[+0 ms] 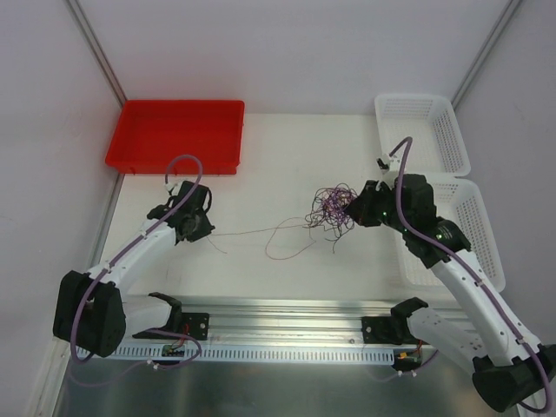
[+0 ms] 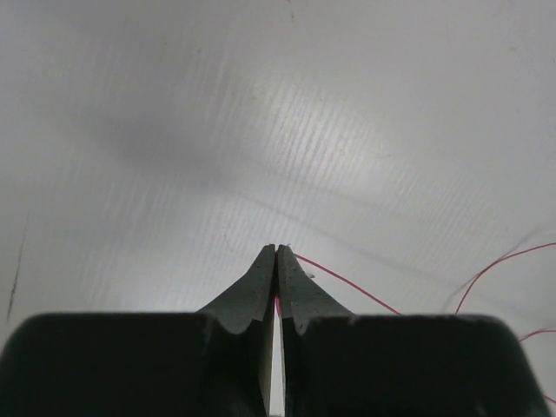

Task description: Untangle the cables

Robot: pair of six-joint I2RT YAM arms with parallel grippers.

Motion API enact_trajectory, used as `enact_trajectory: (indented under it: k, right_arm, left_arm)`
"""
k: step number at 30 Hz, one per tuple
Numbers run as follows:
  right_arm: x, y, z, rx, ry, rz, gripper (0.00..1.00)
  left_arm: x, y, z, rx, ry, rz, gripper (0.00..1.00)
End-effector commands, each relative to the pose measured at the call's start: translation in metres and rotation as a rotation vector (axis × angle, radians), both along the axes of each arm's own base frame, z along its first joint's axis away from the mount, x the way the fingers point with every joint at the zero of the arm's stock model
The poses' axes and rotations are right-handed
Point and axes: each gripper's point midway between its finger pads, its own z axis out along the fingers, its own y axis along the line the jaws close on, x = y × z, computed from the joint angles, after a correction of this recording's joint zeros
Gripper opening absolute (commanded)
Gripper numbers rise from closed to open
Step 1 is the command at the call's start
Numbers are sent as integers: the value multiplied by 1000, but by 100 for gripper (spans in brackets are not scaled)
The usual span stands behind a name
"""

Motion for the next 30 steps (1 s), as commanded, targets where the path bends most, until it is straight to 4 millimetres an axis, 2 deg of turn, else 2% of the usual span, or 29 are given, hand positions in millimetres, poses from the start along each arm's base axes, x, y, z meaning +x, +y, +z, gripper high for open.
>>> enact_trajectory:
  k: [1,2,3,4,5,7,8,9,10,11,12,13,15,16,17,18,20,21,24,26,30]
  right_arm:
    - [-10,31,-16,10,70,160,8]
    - [-9,36,-24,-4,77,170,10]
    - [-10,43,-32,-37,77,174,10]
    - [-9,48,-50,-70,112,174,11]
    - [-7,51,-59,-96,123,159,12]
    - [-8,64,-74,-118,139,172,14]
    - [-8,66,-93,-144,181,164,15]
    - [-9,70,-100,-151,193,156,16]
    - [-7,73,-105,-153,196,151,21]
    - [-6,73,-119,-175,227,142,24]
    - [-7,74,-124,-184,236,137,29]
    - [-8,76,-127,-192,244,142,40]
    - [-11,75,-124,-204,238,150,48]
    - [-10,68,-122,-236,225,131,53]
    - [-10,64,-119,-245,216,123,55]
    - [-7,59,-104,-245,173,105,55]
    - [-10,48,-95,-275,154,92,56]
    - [-8,44,-84,-270,122,75,56]
    - [-12,43,-72,-237,110,65,56]
    - [-13,48,-68,-193,112,55,56]
    - [-7,55,-67,-145,105,23,56]
  left_arm:
    - [1,-17,2,-84,-21,-82,0]
    - [6,-25,8,-123,-57,-108,0]
    - [5,-39,16,-191,-79,-159,4]
    - [4,-46,19,-223,-89,-186,7]
    - [4,-54,27,-259,-118,-215,10]
    - [-3,-70,35,-320,-124,-276,20]
    - [-5,-75,39,-339,-132,-295,23]
    - [-9,-80,43,-357,-142,-318,26]
    - [-14,-85,45,-376,-140,-336,31]
    - [-18,-92,47,-392,-141,-351,32]
    - [-21,-96,52,-404,-159,-365,33]
    - [-25,-100,53,-415,-161,-380,34]
    - [-35,-117,60,-438,-170,-434,46]
    - [-39,-122,61,-441,-170,-450,52]
    - [-44,-131,63,-452,-164,-475,61]
    - [-45,-137,65,-458,-169,-490,64]
    - [-46,-145,67,-472,-170,-500,68]
    - [-50,-153,65,-474,-156,-521,68]
    - [-48,-171,67,-486,-156,-557,68]
    - [-46,-182,62,-474,-143,-570,68]
    - [-38,-207,66,-460,-147,-611,66]
